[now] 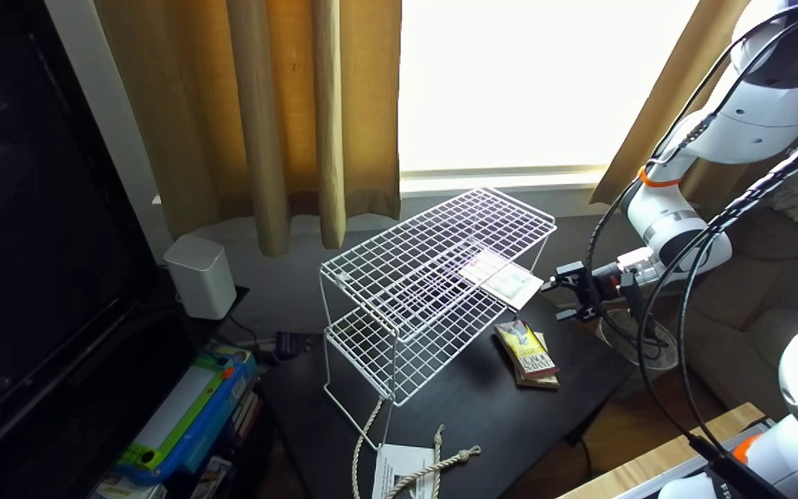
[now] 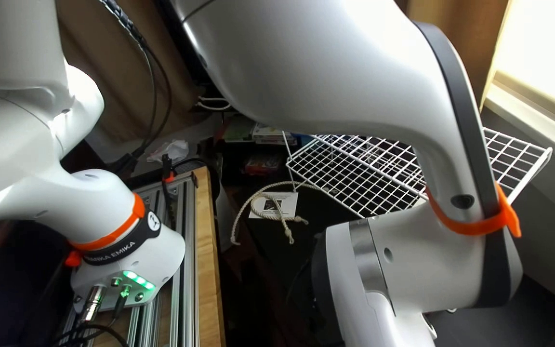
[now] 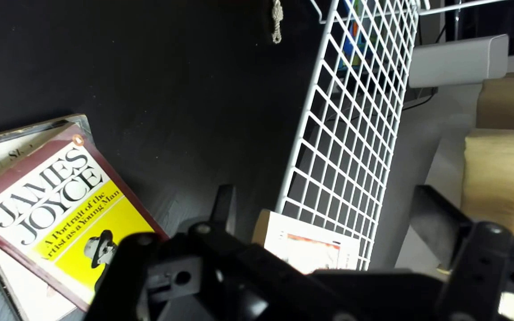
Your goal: Move the book from the bottom shelf to the top shelf
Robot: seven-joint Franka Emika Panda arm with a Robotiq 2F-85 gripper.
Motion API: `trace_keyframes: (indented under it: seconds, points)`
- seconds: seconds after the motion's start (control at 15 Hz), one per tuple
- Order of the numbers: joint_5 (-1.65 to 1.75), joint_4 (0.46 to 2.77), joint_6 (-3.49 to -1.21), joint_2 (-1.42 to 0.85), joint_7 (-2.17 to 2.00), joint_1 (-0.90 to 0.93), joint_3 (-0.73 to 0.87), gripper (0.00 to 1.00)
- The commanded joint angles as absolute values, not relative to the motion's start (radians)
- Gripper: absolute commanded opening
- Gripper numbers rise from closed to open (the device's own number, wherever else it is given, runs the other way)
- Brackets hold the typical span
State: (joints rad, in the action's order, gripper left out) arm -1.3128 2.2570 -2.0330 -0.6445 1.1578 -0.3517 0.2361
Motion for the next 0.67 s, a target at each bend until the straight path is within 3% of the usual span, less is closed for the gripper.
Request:
trace_keyframes:
  seconds: [0.0, 0.6]
  points:
    - [-1.314, 2.253, -2.028, -0.647, 1.157, -0.345, 0.244, 1.0]
    - [-1.391, 2.102, -2.011, -0.809, 1.125, -0.365, 0.202, 1.0]
